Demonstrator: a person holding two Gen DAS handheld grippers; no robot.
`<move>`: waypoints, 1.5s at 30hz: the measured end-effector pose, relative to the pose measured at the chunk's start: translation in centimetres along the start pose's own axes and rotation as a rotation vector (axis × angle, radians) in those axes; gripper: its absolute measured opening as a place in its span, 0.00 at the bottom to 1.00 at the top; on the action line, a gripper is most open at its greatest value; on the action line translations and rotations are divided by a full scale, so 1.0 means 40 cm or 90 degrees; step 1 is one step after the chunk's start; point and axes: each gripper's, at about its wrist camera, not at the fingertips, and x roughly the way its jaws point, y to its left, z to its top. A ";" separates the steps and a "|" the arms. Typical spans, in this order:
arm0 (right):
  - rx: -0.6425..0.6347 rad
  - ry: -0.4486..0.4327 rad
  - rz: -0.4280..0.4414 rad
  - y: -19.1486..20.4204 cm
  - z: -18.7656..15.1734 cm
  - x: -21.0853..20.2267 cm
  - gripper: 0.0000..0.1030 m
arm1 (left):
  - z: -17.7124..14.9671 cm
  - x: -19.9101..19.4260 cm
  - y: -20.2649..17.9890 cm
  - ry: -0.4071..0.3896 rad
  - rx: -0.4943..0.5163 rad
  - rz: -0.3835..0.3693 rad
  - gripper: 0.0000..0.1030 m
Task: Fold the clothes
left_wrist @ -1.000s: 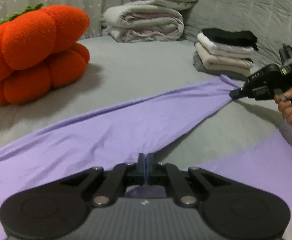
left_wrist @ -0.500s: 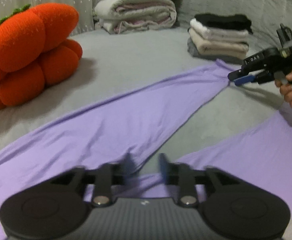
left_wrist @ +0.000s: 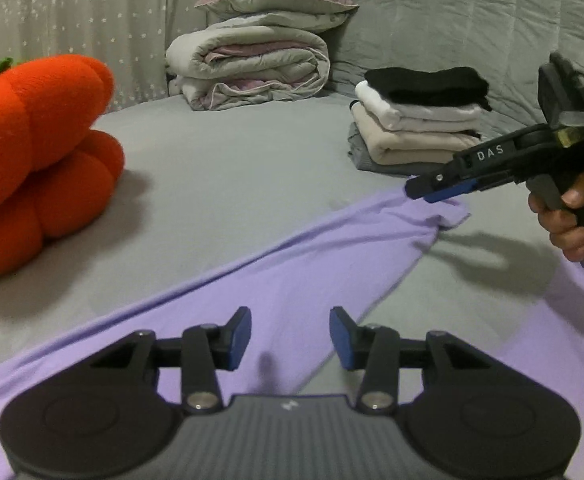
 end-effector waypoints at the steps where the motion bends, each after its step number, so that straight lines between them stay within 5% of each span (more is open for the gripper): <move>1: -0.023 0.006 0.008 0.012 0.009 0.020 0.45 | 0.004 0.020 -0.001 0.000 -0.003 0.002 0.42; 15: -0.199 0.063 0.046 0.104 0.050 0.269 0.38 | -0.004 0.162 0.039 -0.003 -0.036 0.022 0.43; 20: -0.275 0.084 0.019 0.124 0.020 0.305 0.30 | -0.014 0.163 0.052 -0.012 -0.056 0.009 0.42; 24: -0.303 0.092 0.022 0.136 0.014 0.303 0.04 | -0.014 0.164 0.054 -0.013 -0.062 0.005 0.42; 27: -0.332 0.085 0.014 0.148 0.006 0.303 0.03 | -0.014 0.166 0.055 -0.014 -0.065 0.004 0.42; 45: -0.288 -0.006 -0.031 0.140 0.001 0.299 0.01 | 0.009 0.141 0.086 0.015 -0.096 -0.028 0.43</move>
